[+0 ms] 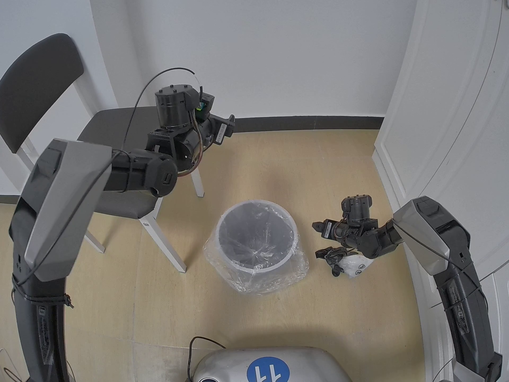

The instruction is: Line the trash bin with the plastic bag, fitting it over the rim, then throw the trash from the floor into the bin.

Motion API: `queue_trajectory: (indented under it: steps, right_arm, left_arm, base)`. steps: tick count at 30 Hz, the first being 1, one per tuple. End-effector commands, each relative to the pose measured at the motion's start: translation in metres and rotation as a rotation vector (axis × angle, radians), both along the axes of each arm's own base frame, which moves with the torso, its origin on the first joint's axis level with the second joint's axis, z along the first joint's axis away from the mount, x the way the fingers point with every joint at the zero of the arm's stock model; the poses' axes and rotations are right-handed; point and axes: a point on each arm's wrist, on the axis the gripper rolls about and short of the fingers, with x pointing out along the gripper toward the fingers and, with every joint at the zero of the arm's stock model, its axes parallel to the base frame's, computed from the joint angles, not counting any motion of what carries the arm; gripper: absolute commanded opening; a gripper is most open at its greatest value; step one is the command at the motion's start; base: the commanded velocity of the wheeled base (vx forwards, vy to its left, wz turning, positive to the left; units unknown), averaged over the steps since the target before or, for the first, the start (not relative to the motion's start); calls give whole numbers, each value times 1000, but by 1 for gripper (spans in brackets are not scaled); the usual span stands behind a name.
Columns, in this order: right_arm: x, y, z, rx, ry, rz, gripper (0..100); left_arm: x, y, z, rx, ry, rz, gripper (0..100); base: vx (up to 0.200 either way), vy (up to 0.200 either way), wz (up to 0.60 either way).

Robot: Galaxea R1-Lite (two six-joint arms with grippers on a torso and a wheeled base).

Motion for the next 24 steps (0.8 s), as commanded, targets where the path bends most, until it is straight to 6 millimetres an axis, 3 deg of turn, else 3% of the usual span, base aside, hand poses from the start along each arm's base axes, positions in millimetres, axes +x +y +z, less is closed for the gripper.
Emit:
queue_trajectory:
  steps: [1,6,10,17,24]
  right_arm:
    - [-14,-7,-8,-21,70,61,100]
    - [-47,-11,11,-11,73,231,100]
    - [-68,-14,8,-116,8,346,100]
    - [-67,-9,-4,-123,14,374,100]
    - [-55,15,-6,-47,12,368,100]
  left_arm:
    - [-19,30,34,-15,-39,46,100]
    - [-27,49,38,-13,-48,77,100]
    - [-35,64,39,-4,-38,97,100]
    - [-35,68,37,-6,-45,105,100]
    - [-33,63,33,-5,-49,100,100]
  base:
    - [0,0,0]
    - [0,0,0]
    - [0,0,0]
    - [0,0,0]
    - [0,0,0]
